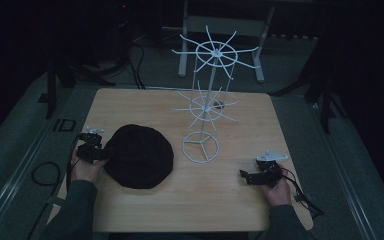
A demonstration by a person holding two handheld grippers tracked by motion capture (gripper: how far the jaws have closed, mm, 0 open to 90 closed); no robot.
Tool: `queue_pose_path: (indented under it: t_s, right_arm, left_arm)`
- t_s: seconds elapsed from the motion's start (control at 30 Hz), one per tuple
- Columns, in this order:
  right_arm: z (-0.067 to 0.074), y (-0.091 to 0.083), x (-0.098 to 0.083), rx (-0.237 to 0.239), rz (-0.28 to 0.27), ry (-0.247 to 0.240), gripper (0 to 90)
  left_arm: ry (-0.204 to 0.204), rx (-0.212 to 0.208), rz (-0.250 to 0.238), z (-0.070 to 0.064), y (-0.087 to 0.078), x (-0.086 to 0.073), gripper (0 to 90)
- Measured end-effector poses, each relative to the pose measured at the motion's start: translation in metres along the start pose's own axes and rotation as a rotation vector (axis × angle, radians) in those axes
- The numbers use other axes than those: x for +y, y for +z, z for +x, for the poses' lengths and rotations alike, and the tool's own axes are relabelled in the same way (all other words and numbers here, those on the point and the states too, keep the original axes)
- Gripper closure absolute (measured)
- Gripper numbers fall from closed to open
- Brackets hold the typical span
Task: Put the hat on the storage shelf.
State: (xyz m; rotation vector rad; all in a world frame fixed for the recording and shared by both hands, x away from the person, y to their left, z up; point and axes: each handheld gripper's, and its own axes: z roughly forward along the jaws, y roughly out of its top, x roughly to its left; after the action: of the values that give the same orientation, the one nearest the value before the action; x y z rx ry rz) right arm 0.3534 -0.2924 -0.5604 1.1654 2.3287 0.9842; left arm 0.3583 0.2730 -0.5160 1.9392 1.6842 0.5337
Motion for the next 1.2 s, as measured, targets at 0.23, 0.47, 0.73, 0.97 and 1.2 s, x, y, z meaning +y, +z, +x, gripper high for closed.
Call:
queue_pose_path:
  t_s: [0.23,0.47,0.73,0.97,1.2]
  right_arm:
    - [0.000,0.000,0.000,-0.001,0.000,0.000,13.4]
    - [0.000,0.000,0.000,-0.001,0.000,0.001,13.4]
    - [0.000,0.000,0.000,-0.001,0.000,0.001,13.4]
    - [0.000,0.000,0.000,-0.001,0.000,0.001,13.4]
    - [0.000,0.000,0.000,-0.001,0.000,0.001,13.4]
  left_arm:
    - [-0.010,-0.001,0.053,-0.004,0.008,-0.002,42.5]
    - [-0.043,-0.018,0.091,-0.009,0.020,-0.005,50.9]
    - [-0.039,0.045,0.118,-0.011,0.020,-0.001,70.3]
    - [-0.056,0.045,0.085,-0.008,0.017,-0.001,77.4]
    - [-0.066,0.013,0.022,-0.003,0.005,0.001,77.9]
